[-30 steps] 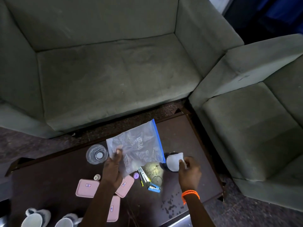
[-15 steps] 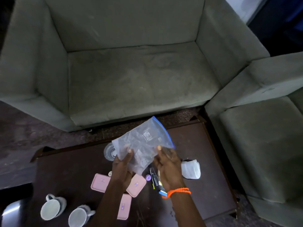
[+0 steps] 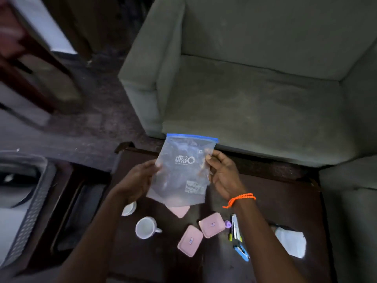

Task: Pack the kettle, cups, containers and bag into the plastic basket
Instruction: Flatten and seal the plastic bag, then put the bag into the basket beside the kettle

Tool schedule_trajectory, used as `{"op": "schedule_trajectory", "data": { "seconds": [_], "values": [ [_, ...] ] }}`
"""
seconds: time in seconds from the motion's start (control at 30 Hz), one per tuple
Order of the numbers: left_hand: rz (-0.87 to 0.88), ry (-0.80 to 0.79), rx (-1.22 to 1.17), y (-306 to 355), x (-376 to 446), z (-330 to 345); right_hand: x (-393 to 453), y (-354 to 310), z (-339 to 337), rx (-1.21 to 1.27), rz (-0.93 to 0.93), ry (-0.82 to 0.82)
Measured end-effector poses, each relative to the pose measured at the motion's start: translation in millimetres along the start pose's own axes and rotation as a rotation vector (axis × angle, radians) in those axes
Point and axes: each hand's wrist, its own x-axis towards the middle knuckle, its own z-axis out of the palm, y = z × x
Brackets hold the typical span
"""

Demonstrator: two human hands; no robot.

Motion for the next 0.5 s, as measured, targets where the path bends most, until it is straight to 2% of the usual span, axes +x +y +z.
{"op": "schedule_trajectory", "data": {
  "seconds": [0.07,0.13,0.33,0.5],
  "values": [
    [0.045,0.038,0.125,8.4,-12.5,-21.1,1.4,13.3,29.2,-0.008,0.017,-0.067],
    [0.090,0.103,0.084,14.6,-30.3,-44.3,-1.0,30.6,56.7,-0.044,0.040,-0.158],
    [0.264,0.310,-0.066,9.5,-101.0,-125.2,-3.4,71.1,141.3,-0.393,-0.056,-0.404],
    [0.398,0.486,0.065,1.1,-163.1,-179.3,-9.2,95.3,212.3,-0.686,-0.180,-0.633]
  ]
}}
